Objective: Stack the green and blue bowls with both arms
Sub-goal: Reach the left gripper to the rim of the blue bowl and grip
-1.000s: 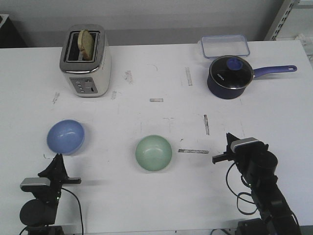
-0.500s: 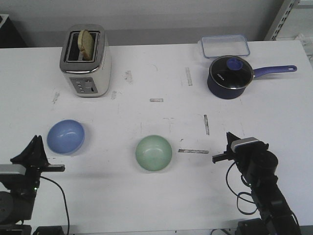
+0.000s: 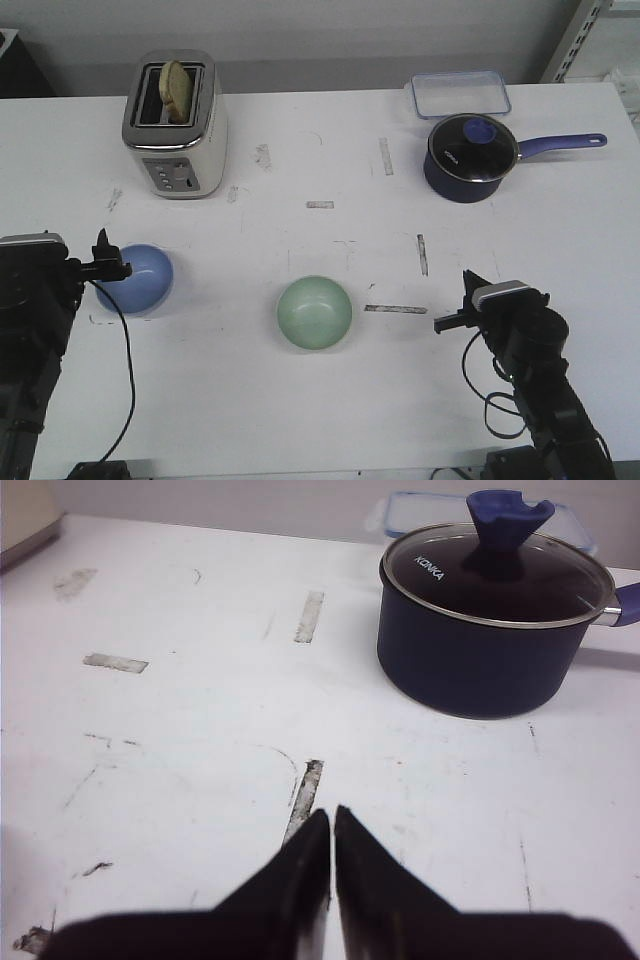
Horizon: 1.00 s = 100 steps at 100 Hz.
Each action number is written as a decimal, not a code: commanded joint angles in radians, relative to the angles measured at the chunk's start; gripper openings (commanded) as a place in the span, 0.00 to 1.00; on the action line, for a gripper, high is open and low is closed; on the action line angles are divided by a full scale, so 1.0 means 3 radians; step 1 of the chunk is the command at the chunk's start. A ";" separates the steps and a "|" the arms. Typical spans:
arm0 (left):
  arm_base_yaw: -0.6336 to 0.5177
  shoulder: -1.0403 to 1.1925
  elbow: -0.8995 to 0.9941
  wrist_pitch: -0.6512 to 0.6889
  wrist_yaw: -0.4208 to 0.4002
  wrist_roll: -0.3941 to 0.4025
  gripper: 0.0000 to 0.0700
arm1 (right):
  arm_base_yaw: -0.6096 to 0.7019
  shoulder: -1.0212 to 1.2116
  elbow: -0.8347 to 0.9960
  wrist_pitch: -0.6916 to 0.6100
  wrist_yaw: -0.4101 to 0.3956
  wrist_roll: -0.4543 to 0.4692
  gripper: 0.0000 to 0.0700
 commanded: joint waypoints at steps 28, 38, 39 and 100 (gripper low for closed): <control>0.0692 0.0857 0.0041 -0.0746 0.0308 -0.0332 0.82 | 0.0000 0.0018 0.0006 0.0027 -0.0006 -0.0029 0.00; 0.0837 0.1119 0.0041 -0.0827 0.0637 -0.0367 0.82 | 0.0000 0.0018 0.0006 0.0027 -0.0006 -0.0029 0.00; 0.0848 0.1143 0.0041 -0.0828 0.0659 -0.0367 0.82 | 0.0000 0.0018 0.0006 0.0027 -0.0006 -0.0029 0.00; 0.0918 0.1827 0.0041 -0.0722 0.0983 -0.0464 0.38 | 0.0000 0.0018 0.0006 0.0028 -0.0006 -0.0029 0.00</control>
